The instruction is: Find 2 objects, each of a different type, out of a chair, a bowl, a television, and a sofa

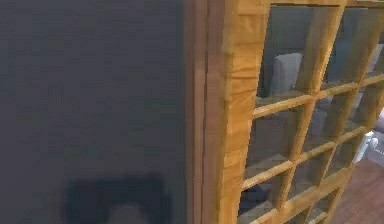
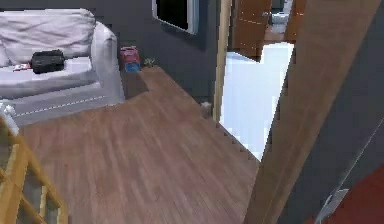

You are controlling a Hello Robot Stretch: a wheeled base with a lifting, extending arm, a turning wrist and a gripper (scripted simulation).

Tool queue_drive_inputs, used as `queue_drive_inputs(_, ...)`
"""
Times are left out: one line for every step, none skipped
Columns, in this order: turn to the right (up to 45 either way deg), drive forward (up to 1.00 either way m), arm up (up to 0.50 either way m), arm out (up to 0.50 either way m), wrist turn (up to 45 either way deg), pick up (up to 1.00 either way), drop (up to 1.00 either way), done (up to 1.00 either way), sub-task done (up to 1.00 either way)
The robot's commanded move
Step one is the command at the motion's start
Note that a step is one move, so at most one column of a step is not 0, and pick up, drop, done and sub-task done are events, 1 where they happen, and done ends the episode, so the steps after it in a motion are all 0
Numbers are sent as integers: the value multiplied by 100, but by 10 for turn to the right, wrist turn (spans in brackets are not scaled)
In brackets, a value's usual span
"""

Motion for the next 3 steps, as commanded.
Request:
queue_drive_inputs(450, 0, 0, 0, 0, 0, 0, 0, 0)
queue_drive_inputs(180, 0, 0, 0, 0, 0, 0, 0, 0)
queue_drive_inputs(0, 45, 0, 0, 0, 0, 0, 0, 0)
